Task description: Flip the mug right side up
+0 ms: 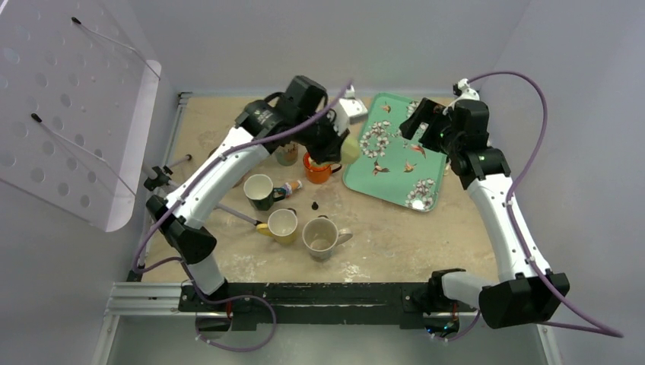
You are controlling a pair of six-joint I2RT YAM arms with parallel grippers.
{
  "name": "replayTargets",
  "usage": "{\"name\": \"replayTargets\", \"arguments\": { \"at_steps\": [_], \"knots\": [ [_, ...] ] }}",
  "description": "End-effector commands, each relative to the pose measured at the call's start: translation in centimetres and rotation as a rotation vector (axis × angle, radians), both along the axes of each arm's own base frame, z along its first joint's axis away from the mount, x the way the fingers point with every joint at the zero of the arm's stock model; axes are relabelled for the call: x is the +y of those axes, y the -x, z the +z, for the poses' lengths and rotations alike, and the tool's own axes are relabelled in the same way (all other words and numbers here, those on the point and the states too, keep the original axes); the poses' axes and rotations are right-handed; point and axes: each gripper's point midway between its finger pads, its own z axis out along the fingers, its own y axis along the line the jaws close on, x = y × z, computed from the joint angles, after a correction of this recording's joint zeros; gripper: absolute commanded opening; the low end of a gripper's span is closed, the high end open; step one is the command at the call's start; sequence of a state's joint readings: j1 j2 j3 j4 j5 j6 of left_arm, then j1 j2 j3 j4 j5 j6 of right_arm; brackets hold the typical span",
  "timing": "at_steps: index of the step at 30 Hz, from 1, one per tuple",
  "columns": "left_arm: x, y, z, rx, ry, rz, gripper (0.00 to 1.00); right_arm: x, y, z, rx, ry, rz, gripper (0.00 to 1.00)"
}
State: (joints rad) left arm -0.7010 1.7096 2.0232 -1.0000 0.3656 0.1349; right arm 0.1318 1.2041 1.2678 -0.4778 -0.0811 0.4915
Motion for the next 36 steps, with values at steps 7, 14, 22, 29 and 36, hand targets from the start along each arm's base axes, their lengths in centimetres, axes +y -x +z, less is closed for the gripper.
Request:
{"name": "replayTargets", "arguments": {
  "at_steps": [7,14,22,29,36],
  "knots": [
    [0.0,2.4,-11.3,0.01,-0.467,-0.287,0.0,-2.8,3.2,-2.1,0.036,0.105,-0.094,0.98],
    [0.9,1.4,-17.9,0.061,-0.615,-0.268,0.0,-3.9,3.7,-3.4,0.076,0.149,-0.135,0.98],
    [1.5,2.3,-22.6,0.097,-0.697,-0.3,0.0,-4.3,3.8,-3.1,0.061,0.167,-0.143,0.99],
    [1.8,3.1,-24.5,0.139,-0.722,-0.35,0.05,-4.5,4.0,-3.3,0.068,0.18,-0.147,0.99],
    [-0.1,2.7,-15.8,0.016,-0.531,-0.311,0.63,-4.6,3.9,-3.3,0.069,0.19,-0.143,0.98]
  ]
}}
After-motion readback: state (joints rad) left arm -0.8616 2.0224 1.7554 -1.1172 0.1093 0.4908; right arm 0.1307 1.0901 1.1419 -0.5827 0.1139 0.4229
